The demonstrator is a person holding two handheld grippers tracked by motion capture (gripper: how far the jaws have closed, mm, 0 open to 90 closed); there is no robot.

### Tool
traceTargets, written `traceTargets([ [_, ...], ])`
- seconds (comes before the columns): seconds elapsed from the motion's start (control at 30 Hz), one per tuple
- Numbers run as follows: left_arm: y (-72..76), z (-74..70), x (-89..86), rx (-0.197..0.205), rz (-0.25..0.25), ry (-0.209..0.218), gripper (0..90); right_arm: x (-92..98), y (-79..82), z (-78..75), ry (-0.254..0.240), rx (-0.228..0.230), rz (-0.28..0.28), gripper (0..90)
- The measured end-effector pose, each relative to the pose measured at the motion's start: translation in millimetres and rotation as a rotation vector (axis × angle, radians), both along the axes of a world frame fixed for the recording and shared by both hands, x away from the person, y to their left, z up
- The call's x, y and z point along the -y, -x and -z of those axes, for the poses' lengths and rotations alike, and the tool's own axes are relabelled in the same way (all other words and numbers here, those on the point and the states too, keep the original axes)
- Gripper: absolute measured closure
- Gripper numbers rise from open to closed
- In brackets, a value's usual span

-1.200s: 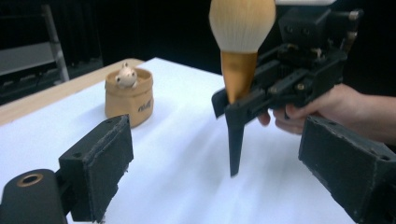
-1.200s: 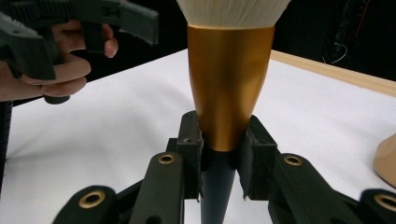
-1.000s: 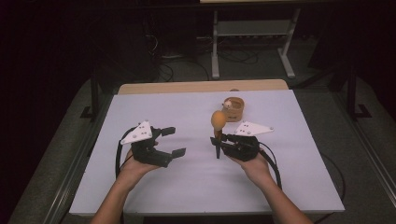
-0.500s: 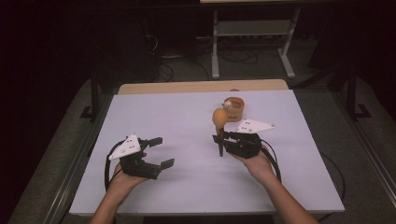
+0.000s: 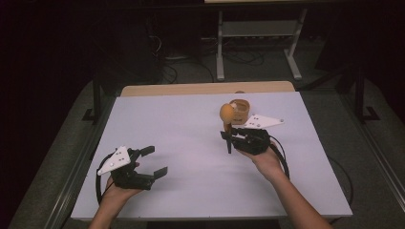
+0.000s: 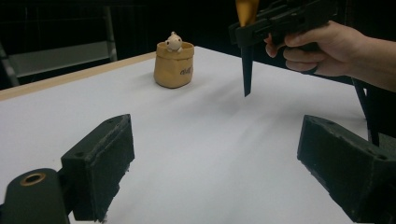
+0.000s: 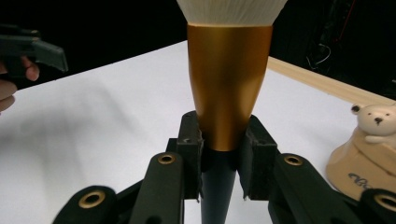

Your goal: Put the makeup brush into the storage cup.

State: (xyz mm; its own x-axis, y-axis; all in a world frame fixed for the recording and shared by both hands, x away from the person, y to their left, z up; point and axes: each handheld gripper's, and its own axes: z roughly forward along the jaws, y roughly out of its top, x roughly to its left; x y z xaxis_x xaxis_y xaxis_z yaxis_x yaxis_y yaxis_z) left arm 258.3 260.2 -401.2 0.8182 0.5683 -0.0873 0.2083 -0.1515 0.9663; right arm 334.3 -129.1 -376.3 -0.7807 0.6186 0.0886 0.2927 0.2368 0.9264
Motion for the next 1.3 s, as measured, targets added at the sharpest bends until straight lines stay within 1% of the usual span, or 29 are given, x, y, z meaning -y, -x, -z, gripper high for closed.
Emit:
traceTargets([
  [0.07,0.8,1.1,-0.6,-0.002,0.0,0.006,10.5,0.1,-0.9,-0.9,-0.004,-0.001,0.005,71.7],
  [0.17,1.3,3.7,-2.9,-0.001,-0.003,-0.002,10.5,1.7,-4.5,-4.0,-0.007,0.005,0.015,71.7],
  [0.3,1.0,4.9,-3.1,-0.004,-0.001,0.018,10.5,3.9,-8.2,-5.4,-0.012,-0.006,0.024,71.7],
  [0.37,0.3,5.3,-4.3,-0.005,-0.003,0.013,10.5,5.7,-11.2,-5.5,-0.011,-0.008,0.029,71.8],
  [0.43,-0.5,5.6,-5.0,-0.003,0.001,0.016,10.6,7.2,-13.2,-5.8,-0.01,-0.017,0.034,71.7],
  [0.6,-0.6,5.7,-5.1,-0.001,0.004,0.009,10.6,10.6,-19.2,-9.4,-0.014,-0.003,0.052,71.8],
  [0.67,-0.2,5.7,-4.6,-0.007,-0.003,0.02,10.7,12.3,-21.6,-11.6,-0.017,0.0,0.063,71.7],
  [0.73,-0.1,5.7,-4.6,-0.011,-0.008,0.019,10.7,14.3,-23.8,-13.3,-0.021,0.001,0.071,71.8],
  [0.8,0.0,6.1,-4.4,-0.016,-0.008,0.016,10.7,15.9,-26.2,-14.5,-0.012,-0.004,0.082,71.7],
  [0.87,-0.4,6.3,-4.4,-0.011,-0.004,0.005,10.7,17.9,-28.6,-15.8,-0.01,-0.003,0.091,71.8],
  [0.93,-0.6,6.3,-4.2,-0.01,-0.003,0.002,10.7,19.7,-30.7,-17.6,-0.012,-0.005,0.098,71.8],
  [1.03,-0.7,6.4,-4.3,-0.012,-0.004,0.003,10.7,22.1,-34.2,-19.7,-0.012,-0.001,0.109,71.8],
  [1.07,-0.2,6.2,-4.5,-0.017,-0.012,0.008,10.8,23.3,-36.0,-19.8,-0.013,0.0,0.113,71.8],
  [1.17,0.0,5.9,-4.4,-0.018,-0.012,0.016,10.8,23.9,-37.8,-19.8,-0.007,-0.005,0.116,71.8],
  [1.3,-0.4,6.3,-4.0,-0.016,-0.007,0.01,10.8,24.8,-40.9,-23.0,-0.009,-0.003,0.128,71.8],
])
